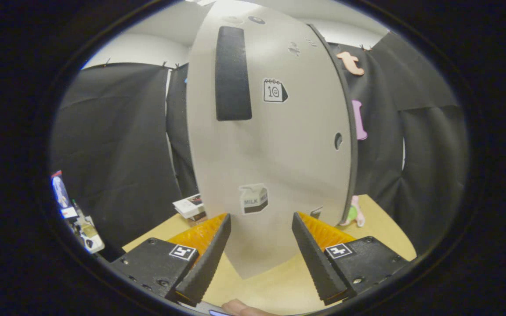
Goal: Open the shoe cabinet door, grab the shoes and put them into the shoe cabinet, then close the shoe cabinet door.
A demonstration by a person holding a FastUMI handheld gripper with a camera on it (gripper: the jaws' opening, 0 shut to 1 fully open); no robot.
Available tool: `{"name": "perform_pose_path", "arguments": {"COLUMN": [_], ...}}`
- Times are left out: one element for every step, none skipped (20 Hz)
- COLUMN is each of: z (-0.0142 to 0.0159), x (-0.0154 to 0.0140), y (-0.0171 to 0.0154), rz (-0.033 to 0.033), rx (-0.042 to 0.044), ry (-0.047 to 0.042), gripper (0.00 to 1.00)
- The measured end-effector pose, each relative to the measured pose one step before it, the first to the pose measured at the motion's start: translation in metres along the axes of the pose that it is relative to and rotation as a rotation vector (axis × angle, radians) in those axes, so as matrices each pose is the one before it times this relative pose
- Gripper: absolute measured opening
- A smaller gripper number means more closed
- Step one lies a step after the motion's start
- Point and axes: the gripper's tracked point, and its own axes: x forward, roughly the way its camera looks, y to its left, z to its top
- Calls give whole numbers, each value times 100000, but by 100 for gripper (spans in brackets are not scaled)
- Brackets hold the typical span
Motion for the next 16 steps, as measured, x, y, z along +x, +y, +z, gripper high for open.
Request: {"name": "perform_pose_path", "arguments": {"z": [-311,-222,127,256,289,142,333,449,360,218,247,73,153,240,325,403], "x": [90,75,-121,-298,-341,-407,-445,-382,-405,-450,-450,-526,-462,-446,-427,-304], "y": [584,306,-50,-70,-265,-158,-197,-64,-334,-387,-183,-280,-197,-167,-180,-166], "rz": [891,-205,-1212,-1789,-1800,-1634,-1399,-1035,-1732,-1724,-864,-961,-520,-673,-334,-311], "rx": [-615,-1613,-2017,-2099,-1784,-1270,-676,-747,-285,48,536,745,696,838,452,361], "ry": [432,-442,-1071,-1416,-1164,-773,-1217,-1593,-1306,-649,-479,344,346,56,-535,-647], "gripper": [94,94,95,95,95,96,96,96,96,96,97,97,97,97,98,98]}}
